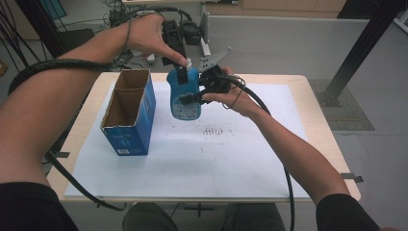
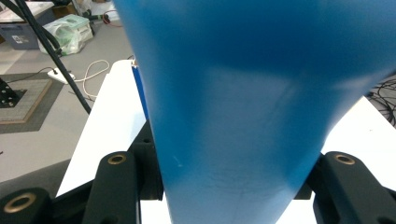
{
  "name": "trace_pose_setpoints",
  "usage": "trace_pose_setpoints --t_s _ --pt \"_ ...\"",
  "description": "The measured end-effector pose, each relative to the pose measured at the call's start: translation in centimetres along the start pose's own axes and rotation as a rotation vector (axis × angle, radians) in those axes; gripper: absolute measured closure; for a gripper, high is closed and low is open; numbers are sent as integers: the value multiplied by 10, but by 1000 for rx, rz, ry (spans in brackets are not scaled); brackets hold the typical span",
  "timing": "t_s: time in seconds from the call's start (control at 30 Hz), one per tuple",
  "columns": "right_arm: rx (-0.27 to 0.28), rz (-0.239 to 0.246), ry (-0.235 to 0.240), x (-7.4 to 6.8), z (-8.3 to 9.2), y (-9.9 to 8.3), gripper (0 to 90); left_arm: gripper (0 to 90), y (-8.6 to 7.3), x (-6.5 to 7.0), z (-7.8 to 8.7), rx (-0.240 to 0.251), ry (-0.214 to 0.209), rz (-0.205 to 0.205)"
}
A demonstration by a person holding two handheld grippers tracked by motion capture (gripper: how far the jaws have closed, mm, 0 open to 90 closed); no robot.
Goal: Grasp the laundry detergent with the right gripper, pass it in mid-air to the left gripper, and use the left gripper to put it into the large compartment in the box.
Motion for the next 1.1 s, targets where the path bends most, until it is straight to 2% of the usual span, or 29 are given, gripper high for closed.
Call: trace_pose_setpoints --t_s 0.37,1.1 --pt "7 24 21 -9 -2 6 454 55 1 5 -8 -12 -28 -26" --pt "0 20 29 -10 -4 5 453 56 5 9 -14 -1 -48 -38"
Point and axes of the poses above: each handheld gripper's, and its own axes: z roughly backward along the jaws, y roughly out of its top, x roughly to its right, the point moved 5 cm from there along -z, roughly forward along the jaws
